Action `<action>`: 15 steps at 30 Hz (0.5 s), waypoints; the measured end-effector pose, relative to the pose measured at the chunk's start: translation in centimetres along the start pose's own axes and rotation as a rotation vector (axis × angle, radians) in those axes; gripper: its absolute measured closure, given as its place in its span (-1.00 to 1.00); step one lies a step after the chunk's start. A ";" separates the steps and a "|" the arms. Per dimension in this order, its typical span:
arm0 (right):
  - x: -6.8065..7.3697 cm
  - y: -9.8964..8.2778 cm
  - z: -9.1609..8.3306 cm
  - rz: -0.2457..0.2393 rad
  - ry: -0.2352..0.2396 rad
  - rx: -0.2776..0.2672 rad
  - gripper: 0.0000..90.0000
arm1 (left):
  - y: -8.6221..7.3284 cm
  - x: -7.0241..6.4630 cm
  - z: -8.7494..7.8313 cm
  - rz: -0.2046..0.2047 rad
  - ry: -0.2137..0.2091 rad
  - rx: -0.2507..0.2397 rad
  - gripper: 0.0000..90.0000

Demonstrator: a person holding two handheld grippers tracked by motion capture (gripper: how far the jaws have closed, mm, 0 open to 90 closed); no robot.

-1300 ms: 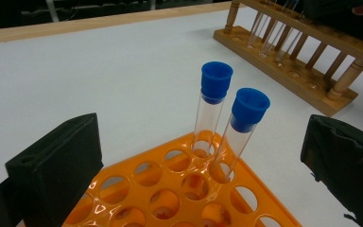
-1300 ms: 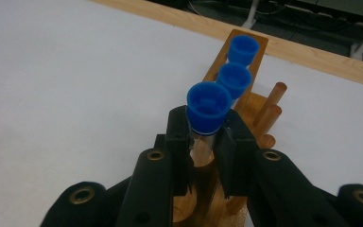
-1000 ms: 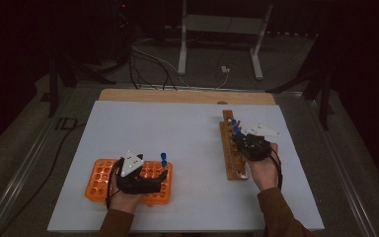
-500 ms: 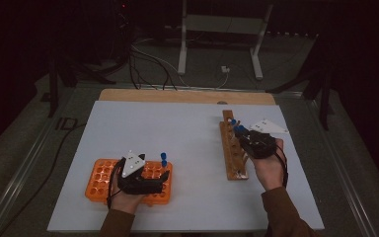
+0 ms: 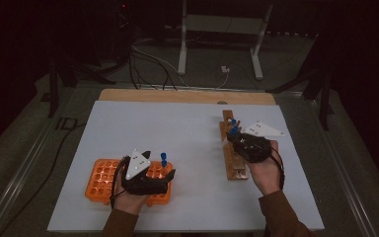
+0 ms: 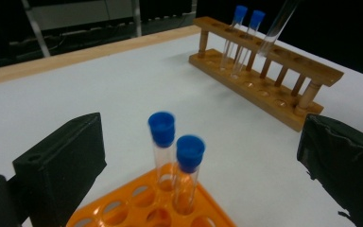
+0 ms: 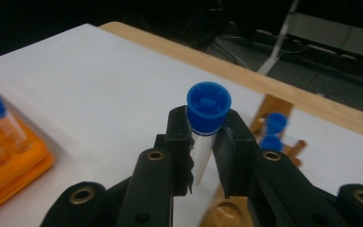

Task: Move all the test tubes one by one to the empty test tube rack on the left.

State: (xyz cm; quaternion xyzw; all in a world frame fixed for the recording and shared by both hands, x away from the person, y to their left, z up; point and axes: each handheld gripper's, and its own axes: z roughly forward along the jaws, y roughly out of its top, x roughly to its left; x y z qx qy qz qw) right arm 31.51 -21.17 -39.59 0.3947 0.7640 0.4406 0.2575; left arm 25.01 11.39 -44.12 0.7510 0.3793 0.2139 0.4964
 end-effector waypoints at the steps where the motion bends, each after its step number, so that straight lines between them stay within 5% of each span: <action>1: 0.2 0.0 0.1 -0.001 0.011 0.003 0.72 | 0.1 -0.1 0.1 -0.001 -0.004 -0.003 -0.93; 15: 2.8 0.0 0.5 -0.023 0.124 0.034 0.72 | 1.3 -2.1 1.7 0.053 -0.009 -0.016 -0.84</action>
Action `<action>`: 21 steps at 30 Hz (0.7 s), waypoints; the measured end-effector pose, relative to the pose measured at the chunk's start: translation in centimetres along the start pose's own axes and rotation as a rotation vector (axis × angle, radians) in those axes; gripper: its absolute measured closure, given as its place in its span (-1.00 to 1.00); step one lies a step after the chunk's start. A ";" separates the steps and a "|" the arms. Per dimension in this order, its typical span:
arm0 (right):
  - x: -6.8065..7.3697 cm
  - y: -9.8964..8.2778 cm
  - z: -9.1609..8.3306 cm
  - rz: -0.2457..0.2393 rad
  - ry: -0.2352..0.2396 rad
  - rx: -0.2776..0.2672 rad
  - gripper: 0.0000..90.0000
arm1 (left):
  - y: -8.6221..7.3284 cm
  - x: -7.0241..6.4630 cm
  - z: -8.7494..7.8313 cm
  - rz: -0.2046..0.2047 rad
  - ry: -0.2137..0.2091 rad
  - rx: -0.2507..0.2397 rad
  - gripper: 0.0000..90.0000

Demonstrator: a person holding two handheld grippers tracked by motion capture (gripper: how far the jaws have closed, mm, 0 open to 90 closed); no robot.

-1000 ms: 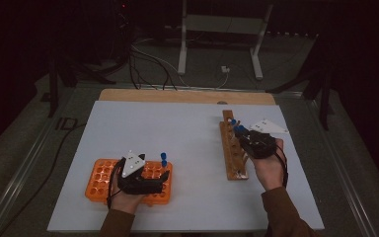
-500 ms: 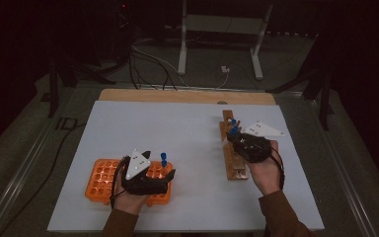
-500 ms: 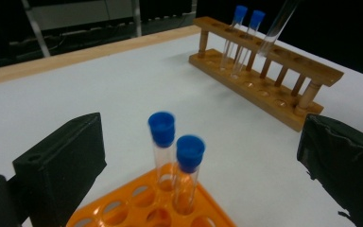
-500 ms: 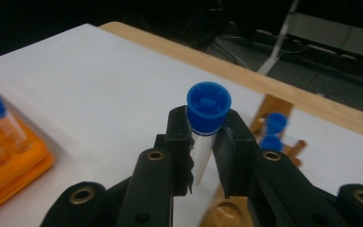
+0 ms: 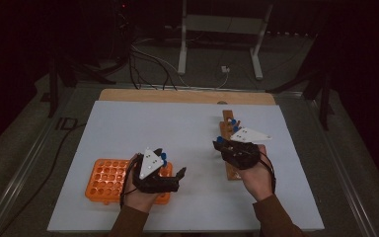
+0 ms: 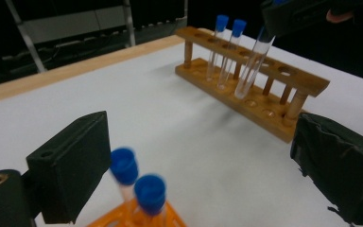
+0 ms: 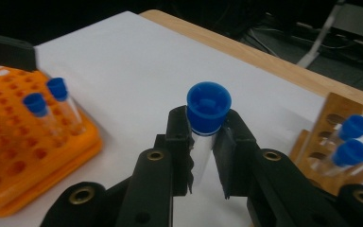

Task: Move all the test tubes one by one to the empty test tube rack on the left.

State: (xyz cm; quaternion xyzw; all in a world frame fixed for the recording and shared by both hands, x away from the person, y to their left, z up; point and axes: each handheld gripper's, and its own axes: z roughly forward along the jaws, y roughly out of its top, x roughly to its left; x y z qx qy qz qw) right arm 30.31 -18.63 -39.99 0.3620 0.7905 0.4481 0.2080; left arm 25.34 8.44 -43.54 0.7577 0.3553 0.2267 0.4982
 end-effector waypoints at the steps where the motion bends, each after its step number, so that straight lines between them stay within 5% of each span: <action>1: 0.1 0.0 0.0 0.000 0.010 -0.001 0.72 | 0.2 -0.2 0.2 0.004 0.003 0.004 -0.83; 12: 2.1 0.2 -0.2 0.010 0.112 -0.006 0.72 | 1.2 -2.9 2.1 0.065 0.014 0.026 -0.60; 15: 2.5 0.4 -0.1 0.008 0.132 -0.010 0.72 | 1.4 -3.5 2.7 0.075 0.056 0.047 -0.44; 21: 3.1 0.5 0.2 0.020 0.161 -0.003 0.72 | 1.5 -4.0 3.8 0.074 0.042 0.035 -0.04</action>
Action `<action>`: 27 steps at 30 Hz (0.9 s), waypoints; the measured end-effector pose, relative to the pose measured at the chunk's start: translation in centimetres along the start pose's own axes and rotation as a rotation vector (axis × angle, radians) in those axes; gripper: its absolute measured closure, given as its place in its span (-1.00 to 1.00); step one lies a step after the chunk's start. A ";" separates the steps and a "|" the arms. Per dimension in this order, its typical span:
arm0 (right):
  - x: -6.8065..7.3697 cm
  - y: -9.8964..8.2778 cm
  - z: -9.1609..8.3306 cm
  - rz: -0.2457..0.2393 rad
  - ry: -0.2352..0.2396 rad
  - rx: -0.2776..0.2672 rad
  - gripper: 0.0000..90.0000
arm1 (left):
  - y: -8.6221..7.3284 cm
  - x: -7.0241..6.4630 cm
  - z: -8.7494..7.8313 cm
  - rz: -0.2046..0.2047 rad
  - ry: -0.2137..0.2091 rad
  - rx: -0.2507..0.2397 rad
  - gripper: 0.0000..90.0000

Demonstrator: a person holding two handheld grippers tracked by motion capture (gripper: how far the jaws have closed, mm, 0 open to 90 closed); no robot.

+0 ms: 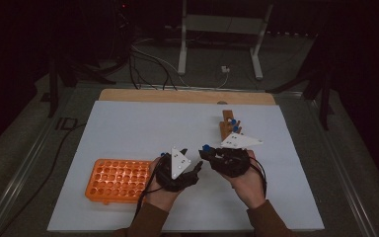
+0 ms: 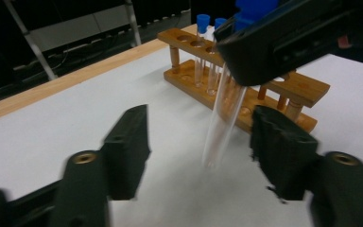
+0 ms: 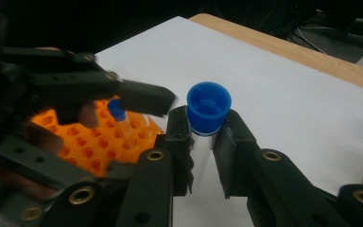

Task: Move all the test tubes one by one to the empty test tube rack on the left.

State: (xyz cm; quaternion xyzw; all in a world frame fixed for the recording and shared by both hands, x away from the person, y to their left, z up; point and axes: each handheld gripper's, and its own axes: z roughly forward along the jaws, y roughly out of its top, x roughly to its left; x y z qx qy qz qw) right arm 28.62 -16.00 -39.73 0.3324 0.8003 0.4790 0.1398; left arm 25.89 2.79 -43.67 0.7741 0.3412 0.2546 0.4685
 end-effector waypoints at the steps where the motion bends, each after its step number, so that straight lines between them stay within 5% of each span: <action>1: 0.1 0.0 0.1 -0.002 0.003 0.002 0.72 | 0.0 -0.1 0.1 0.000 -0.007 -0.004 0.02; 10: 0.2 0.0 0.4 0.010 0.027 0.005 0.72 | 0.1 -0.4 0.7 0.014 -0.046 -0.001 0.64; 14: 0.2 0.0 0.4 0.013 0.031 0.008 0.70 | 0.1 -0.6 0.7 0.030 -0.053 0.005 0.71; 18: -0.1 0.0 0.2 0.024 0.057 -0.016 0.22 | 0.0 -0.4 0.7 0.023 -0.054 0.017 0.71; 27: -1.3 -0.1 -0.8 0.043 -0.003 -0.048 -0.57 | -0.4 0.6 0.2 -0.011 -0.062 0.019 0.72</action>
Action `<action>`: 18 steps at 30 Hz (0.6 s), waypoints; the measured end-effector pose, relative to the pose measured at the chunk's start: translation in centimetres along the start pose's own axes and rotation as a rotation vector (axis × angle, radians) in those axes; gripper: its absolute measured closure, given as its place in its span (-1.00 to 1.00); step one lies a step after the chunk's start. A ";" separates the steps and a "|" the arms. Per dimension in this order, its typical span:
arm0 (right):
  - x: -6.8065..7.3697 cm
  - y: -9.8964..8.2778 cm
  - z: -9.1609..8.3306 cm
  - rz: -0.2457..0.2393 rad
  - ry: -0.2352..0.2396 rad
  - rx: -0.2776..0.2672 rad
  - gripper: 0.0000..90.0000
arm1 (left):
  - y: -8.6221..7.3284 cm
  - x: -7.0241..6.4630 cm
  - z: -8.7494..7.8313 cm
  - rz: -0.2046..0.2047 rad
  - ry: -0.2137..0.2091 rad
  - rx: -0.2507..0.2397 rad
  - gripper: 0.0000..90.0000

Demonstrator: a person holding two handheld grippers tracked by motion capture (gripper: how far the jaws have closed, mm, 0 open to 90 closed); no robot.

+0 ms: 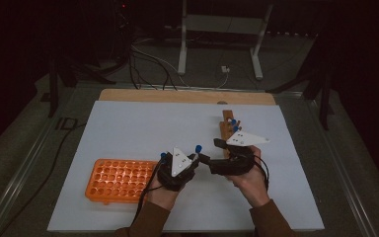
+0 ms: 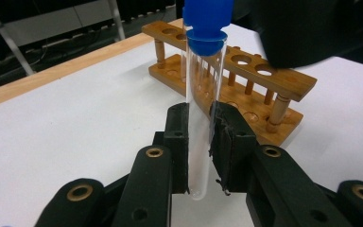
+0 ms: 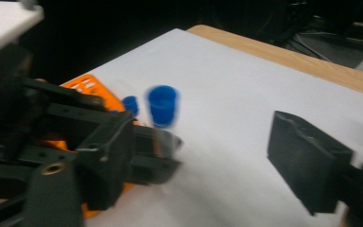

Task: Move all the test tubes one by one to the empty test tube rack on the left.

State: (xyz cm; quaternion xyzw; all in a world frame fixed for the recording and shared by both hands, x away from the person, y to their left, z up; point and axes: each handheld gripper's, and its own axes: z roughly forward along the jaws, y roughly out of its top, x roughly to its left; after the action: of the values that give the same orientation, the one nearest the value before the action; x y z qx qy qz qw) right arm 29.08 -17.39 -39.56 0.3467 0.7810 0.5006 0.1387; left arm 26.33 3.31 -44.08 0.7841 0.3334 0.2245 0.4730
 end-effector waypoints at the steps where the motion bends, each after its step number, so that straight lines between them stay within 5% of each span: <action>1: -0.2 -0.1 0.0 0.007 -0.003 0.000 -0.63 | 0.0 0.1 -0.1 -0.003 0.000 0.000 0.72; 9: -1.6 -0.5 -0.2 0.024 -0.043 0.008 -0.91 | -0.5 0.8 -0.8 -0.026 -0.017 -0.002 0.72; 18: -2.5 -1.3 -0.2 0.013 -0.105 0.027 -1.00 | -1.3 1.6 -2.0 -0.039 -0.073 -0.008 0.71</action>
State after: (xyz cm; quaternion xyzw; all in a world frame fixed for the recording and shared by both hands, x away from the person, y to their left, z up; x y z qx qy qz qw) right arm 30.21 -19.53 -40.91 0.3793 0.7771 0.4721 0.1713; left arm 25.71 6.09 -44.30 0.7833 0.3301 0.1880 0.4921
